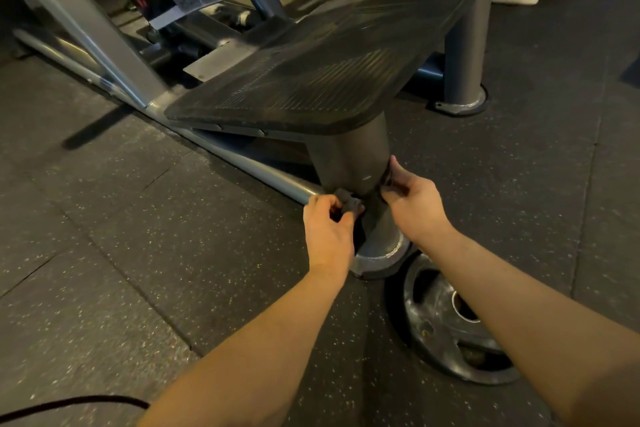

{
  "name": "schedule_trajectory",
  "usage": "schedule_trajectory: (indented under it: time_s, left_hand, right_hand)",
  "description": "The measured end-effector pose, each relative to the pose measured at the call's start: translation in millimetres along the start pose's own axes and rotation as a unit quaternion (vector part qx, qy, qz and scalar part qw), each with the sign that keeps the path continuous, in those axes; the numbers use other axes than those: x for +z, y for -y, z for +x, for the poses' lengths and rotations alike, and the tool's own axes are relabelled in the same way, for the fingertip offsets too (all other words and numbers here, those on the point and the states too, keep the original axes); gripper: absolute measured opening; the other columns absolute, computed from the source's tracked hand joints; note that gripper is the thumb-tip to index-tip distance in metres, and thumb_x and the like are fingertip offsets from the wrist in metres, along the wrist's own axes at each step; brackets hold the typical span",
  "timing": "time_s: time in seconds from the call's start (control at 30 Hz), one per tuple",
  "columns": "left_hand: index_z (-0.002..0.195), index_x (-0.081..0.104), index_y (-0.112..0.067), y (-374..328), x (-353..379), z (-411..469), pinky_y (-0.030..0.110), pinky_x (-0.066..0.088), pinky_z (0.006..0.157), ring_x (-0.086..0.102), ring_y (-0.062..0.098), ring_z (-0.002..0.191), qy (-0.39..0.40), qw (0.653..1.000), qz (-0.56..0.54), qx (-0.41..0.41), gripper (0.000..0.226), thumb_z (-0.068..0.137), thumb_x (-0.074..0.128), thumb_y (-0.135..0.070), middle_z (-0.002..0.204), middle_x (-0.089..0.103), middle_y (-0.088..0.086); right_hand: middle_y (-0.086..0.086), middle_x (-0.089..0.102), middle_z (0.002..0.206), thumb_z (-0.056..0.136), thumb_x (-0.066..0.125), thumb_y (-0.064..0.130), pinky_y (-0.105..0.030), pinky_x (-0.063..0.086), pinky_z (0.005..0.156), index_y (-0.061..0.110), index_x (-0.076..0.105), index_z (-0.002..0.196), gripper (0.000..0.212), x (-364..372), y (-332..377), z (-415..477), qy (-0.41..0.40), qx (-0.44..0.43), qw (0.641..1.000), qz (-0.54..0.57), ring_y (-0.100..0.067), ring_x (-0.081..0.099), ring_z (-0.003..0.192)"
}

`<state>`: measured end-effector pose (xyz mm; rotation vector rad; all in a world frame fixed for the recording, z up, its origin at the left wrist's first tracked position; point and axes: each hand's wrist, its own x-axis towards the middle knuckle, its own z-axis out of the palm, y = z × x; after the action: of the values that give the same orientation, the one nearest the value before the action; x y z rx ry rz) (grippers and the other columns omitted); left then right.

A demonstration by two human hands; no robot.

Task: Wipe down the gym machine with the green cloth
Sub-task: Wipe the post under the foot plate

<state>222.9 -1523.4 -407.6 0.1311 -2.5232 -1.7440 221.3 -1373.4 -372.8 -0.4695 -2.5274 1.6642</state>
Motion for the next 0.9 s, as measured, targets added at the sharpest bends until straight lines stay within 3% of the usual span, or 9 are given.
schedule_trajectory:
  time_s: [0.07,0.17,0.3,0.37,0.47,0.53,0.63,0.73,0.9]
  left_hand:
    - [0.083,0.053,-0.029,-12,-3,3,0.038,0.052,0.091,0.054,0.013,0.094,-0.011,1.0,-0.005,0.011,0.028,0.088,0.079,-0.02,0.097,0.051,-0.007]
    - [0.083,0.053,-0.028,-50,-18,20,0.034,0.052,0.085,0.055,0.016,0.09,-0.071,0.99,-0.057,0.104,0.029,0.084,0.082,-0.024,0.097,0.053,-0.002]
    - [0.088,0.055,-0.022,-64,-21,36,0.034,0.05,0.086,0.054,0.022,0.092,-0.099,0.977,-0.06,0.18,0.029,0.082,0.083,-0.023,0.097,0.05,-0.002]
    - [0.088,0.055,-0.023,-51,-17,34,0.029,0.048,0.086,0.052,0.021,0.093,-0.096,0.975,-0.053,0.195,0.03,0.081,0.084,-0.02,0.096,0.048,-0.007]
    - [0.085,0.057,-0.022,-18,-2,23,0.016,0.042,0.087,0.048,0.015,0.096,-0.041,0.983,0.031,0.175,0.028,0.081,0.083,-0.016,0.096,0.046,-0.01]
    - [0.087,0.059,-0.019,1,6,11,0.021,0.045,0.092,0.048,0.011,0.098,-0.001,0.989,0.066,0.134,0.024,0.082,0.081,-0.009,0.101,0.05,-0.007]
    - [0.091,0.061,-0.019,14,10,5,0.029,0.049,0.091,0.051,0.013,0.098,0.031,0.987,0.125,0.092,0.02,0.085,0.078,-0.01,0.104,0.052,-0.006]
    - [0.096,0.066,-0.018,19,0,-3,0.037,0.052,0.091,0.058,0.017,0.098,0.071,0.982,0.16,0.065,0.012,0.089,0.076,-0.022,0.104,0.059,-0.002]
    - [0.112,0.067,-0.015,-3,-21,-9,0.027,0.051,0.093,0.059,0.007,0.097,0.14,0.977,0.11,0.116,0.014,0.098,0.065,-0.013,0.104,0.06,-0.006]
  right_hand:
    - [0.006,0.055,0.148,0.098,0.06,0.005,-0.036,0.041,0.117,0.024,0.039,0.155,0.063,-1,2,1,0.002,-0.002,1.0,-0.009,-0.012,0.052,0.135]
    - [0.01,0.061,0.135,0.099,0.058,0.005,-0.034,0.055,0.1,0.027,0.037,0.156,0.064,-5,4,3,0.011,0.01,1.0,-0.013,-0.008,0.066,0.109]
    - [0.007,0.06,0.141,0.099,0.06,0.009,-0.021,0.051,0.094,0.028,0.039,0.155,0.062,-5,0,9,0.013,0.023,1.0,0.007,0.003,0.06,0.095]
    - [0.008,0.061,0.137,0.099,0.059,0.006,-0.023,0.053,0.095,0.027,0.04,0.154,0.062,-4,1,8,0.014,0.021,1.0,0.005,0.002,0.062,0.095]
    - [0.005,0.056,0.147,0.097,0.059,0.003,-0.038,0.04,0.118,0.023,0.044,0.153,0.061,-3,-2,2,0.017,0.022,0.999,0.016,-0.011,0.052,0.135]
    - [0.003,0.053,0.15,0.098,0.059,0.004,-0.035,0.034,0.121,0.022,0.046,0.152,0.059,-3,-4,-5,0.015,0.021,0.999,0.023,-0.012,0.045,0.142]
    - [0.008,0.061,0.14,0.099,0.056,0.008,-0.027,0.041,0.112,0.024,0.051,0.149,0.053,-6,-5,-17,0.002,0.033,0.999,0.006,-0.009,0.054,0.131]
    - [0.004,0.068,0.128,0.098,0.059,0.015,-0.035,0.05,0.107,0.023,0.056,0.144,0.047,3,-9,-37,-0.029,0.078,0.996,0.014,-0.013,0.063,0.119]
    - [-0.003,0.068,0.122,0.101,0.062,0.025,-0.036,0.05,0.105,0.012,0.062,0.134,0.036,13,6,-53,0.026,0.102,0.993,0.044,-0.016,0.063,0.113]
